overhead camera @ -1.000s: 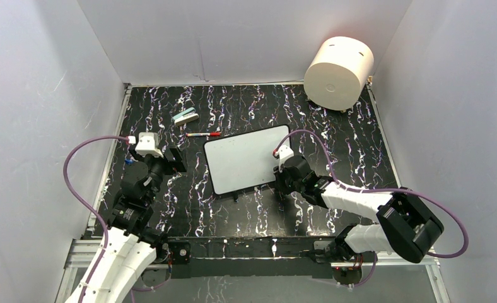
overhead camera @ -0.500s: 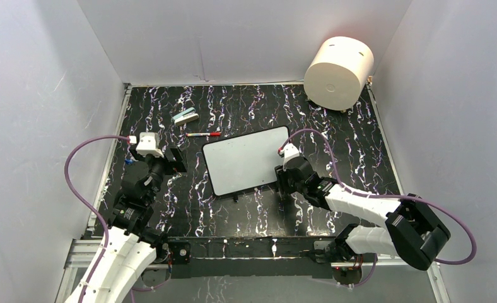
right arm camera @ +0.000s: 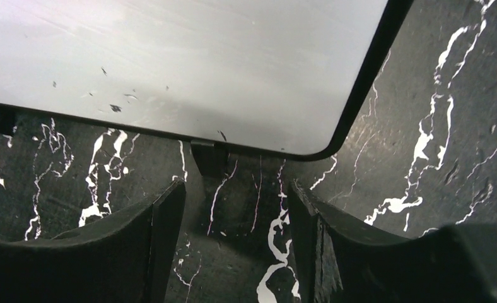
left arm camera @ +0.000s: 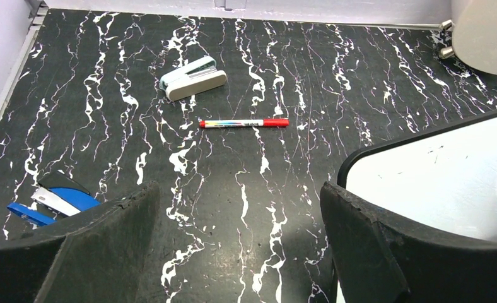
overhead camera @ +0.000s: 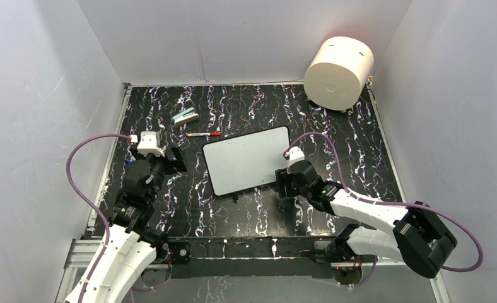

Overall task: Write a sentence on the whiteboard
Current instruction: Move the whiteboard to the center of the board, then pick up the whiteboard marker at the center of the board.

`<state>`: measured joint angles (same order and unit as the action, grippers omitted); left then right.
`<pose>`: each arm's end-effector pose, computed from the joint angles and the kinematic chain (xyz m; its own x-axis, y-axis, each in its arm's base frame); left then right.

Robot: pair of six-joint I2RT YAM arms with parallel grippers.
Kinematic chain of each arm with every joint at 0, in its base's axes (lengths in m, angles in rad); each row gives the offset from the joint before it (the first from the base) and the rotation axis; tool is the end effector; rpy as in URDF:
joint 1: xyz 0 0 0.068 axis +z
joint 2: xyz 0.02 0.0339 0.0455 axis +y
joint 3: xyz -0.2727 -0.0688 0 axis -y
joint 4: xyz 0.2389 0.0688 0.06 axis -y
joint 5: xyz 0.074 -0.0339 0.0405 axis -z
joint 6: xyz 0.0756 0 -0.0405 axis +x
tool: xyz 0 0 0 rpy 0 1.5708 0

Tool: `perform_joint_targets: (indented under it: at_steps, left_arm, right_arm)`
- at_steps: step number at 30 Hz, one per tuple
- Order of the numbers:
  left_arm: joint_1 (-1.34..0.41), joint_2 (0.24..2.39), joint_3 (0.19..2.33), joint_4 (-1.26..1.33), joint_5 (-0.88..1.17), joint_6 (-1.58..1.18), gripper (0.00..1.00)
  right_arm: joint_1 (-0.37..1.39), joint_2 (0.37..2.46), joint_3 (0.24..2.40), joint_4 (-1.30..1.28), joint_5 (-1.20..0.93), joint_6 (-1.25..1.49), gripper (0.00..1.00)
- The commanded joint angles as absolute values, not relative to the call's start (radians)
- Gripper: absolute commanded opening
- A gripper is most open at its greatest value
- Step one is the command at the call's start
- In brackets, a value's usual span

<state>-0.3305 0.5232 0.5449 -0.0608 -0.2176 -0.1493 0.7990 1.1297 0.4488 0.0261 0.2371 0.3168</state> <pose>0.1652 -0.0394 0.3091 -0.0533 -0.1352 -0.9894 0.1061 0.9844 -0.1403 0.1829 0.1624 0.1665 -0.5801 -0.1619 -0.7983 -0.4062 0.9070 0.1112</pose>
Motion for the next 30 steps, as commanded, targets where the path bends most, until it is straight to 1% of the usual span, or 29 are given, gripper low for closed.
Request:
perform_joint_targets:
  at_steps: [1, 6, 10, 17, 22, 26, 30]
  left_arm:
    - [-0.334, 0.523, 0.544, -0.043, -0.239, -0.147, 0.93]
    - [-0.335, 0.525, 0.544, -0.044, -0.245, -0.149, 0.93]
    - [-0.334, 0.529, 0.545, -0.044, -0.244, -0.15, 0.93]
    - [-0.334, 0.541, 0.547, -0.046, -0.244, -0.151, 0.93]
    - [-0.334, 0.561, 0.55, -0.047, -0.245, -0.148, 0.93]
    - [-0.335, 0.625, 0.574, -0.064, -0.245, -0.147, 0.93]
    - [-0.328, 0.756, 0.636, -0.096, -0.236, -0.141, 0.93]
  right_arm:
    - [0.806, 1.148, 0.444, 0.067, 0.278, 0.374, 0.69]
    - [0.806, 1.209, 0.46, 0.081, 0.315, 0.421, 0.7]
    - [0.807, 1.223, 0.461, 0.077, 0.394, 0.469, 0.71]
    - [0.807, 1.197, 0.453, 0.053, 0.509, 0.534, 0.72]
    - [0.807, 1.16, 0.453, 0.039, 0.498, 0.514, 0.74]
    - [0.806, 1.088, 0.45, 0.022, 0.474, 0.489, 0.8]
    - [0.807, 1.017, 0.488, -0.044, 0.472, 0.458, 0.83]
